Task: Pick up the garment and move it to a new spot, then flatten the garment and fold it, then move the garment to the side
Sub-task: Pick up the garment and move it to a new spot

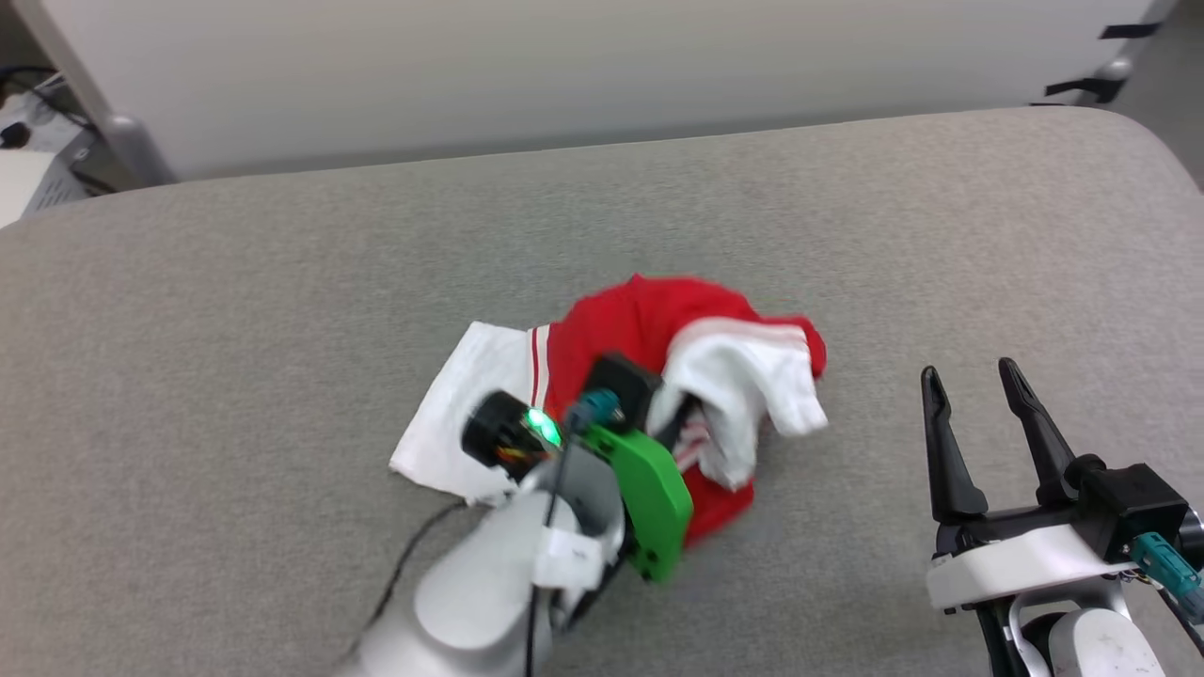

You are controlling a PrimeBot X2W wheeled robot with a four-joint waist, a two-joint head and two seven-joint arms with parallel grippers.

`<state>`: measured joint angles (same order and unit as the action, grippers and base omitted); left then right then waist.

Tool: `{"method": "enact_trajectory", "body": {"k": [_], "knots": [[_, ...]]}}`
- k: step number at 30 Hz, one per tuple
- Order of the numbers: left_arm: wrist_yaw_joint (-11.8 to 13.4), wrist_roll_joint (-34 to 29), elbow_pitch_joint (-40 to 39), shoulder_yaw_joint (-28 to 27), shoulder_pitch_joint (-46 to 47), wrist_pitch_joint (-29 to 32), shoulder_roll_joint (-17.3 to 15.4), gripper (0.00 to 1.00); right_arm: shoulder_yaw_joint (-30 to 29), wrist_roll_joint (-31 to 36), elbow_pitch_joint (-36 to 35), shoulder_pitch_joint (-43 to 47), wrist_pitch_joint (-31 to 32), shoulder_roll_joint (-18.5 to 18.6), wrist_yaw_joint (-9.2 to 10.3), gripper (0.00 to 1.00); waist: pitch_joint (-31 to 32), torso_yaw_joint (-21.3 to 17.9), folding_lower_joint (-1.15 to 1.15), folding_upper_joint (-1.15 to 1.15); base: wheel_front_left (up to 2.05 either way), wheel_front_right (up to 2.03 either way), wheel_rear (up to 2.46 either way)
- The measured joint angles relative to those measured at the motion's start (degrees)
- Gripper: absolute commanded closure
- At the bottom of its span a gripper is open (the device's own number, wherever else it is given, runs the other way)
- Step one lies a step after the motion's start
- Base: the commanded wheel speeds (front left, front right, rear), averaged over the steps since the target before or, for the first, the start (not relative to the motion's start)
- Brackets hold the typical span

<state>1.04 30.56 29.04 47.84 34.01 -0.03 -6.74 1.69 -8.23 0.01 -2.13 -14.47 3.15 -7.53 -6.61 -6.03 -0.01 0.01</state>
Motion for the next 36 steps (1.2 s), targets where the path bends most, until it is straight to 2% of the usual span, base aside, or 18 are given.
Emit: {"method": "enact_trajectory", "body": {"k": [1, 2, 6, 9, 17, 21, 26, 30, 36], "knots": [[-0.3, 0.0, 1.1, 1.0, -0.4, 0.1, 0.6, 0.38, 0.0, 0.0, 0.0, 0.0, 0.0, 0.0, 0.0, 0.0, 0.0, -0.5, 0.0, 0.0, 0.0, 0.0, 0.0], [-0.6, -0.3, 2.4, 2.1, -1.0, 0.1, 1.2, 0.0, 0.0, 0.0, 0.0, 0.1, 0.0, 0.0, 0.0, 0.0, 0.0, -1.1, 0.0, 0.0, 0.0, 0.0, 0.0], [-2.5, -0.6, 6.1, 5.7, -2.3, 0.3, 2.4, 0.0, 0.0, 0.0, 0.1, 0.7, 0.0, -0.1, 0.0, 0.0, 0.1, -2.2, 0.0, 0.0, 0.0, 0.0, 0.0], [-3.4, -0.5, 7.1, 6.5, -2.4, -0.6, 3.0, 0.0, -0.1, 0.0, 0.3, 0.9, 0.0, -0.1, 0.0, 0.0, 0.1, -1.7, 0.0, 0.0, 0.0, 0.0, 0.0], [-4.3, 1.1, 5.9, 4.7, -2.1, -5.2, 3.1, 0.0, -1.2, -0.1, 1.6, 1.4, 0.0, -0.2, 0.0, 0.0, 1.5, 2.1, 0.0, 0.0, 0.0, 0.0, 0.0], [-4.1, 1.3, 3.6, 3.5, -1.6, -5.6, 1.0, 0.0, -1.7, -0.1, 2.1, 2.6, 0.0, -0.2, 0.0, 0.0, 2.7, 4.7, 0.0, 0.0, 0.0, 0.0, 0.0], [-1.8, 2.6, -0.1, 0.2, -1.7, -6.5, -3.8, 0.0, -2.0, -0.1, 2.3, 3.2, 0.0, -0.3, 0.0, 0.0, 4.2, 7.8, 0.01, 0.0, 0.0, 0.0, 0.0], [0.9, 4.6, -3.7, -4.6, -3.2, -10.0, -7.9, 0.0, -2.0, -0.1, 2.4, 3.3, 0.0, -0.3, 0.0, 0.0, 5.1, 10.0, 0.0, 0.0, 0.0, 0.0, 0.0], [7.7, 3.9, -9.0, -13.1, -9.8, -14.6, -13.3, 0.0, -1.9, -0.1, 2.5, 4.5, 0.0, -0.3, 0.0, 0.0, 5.9, 11.7, 0.0, -0.01, 0.0, 0.0, 0.0]]}}
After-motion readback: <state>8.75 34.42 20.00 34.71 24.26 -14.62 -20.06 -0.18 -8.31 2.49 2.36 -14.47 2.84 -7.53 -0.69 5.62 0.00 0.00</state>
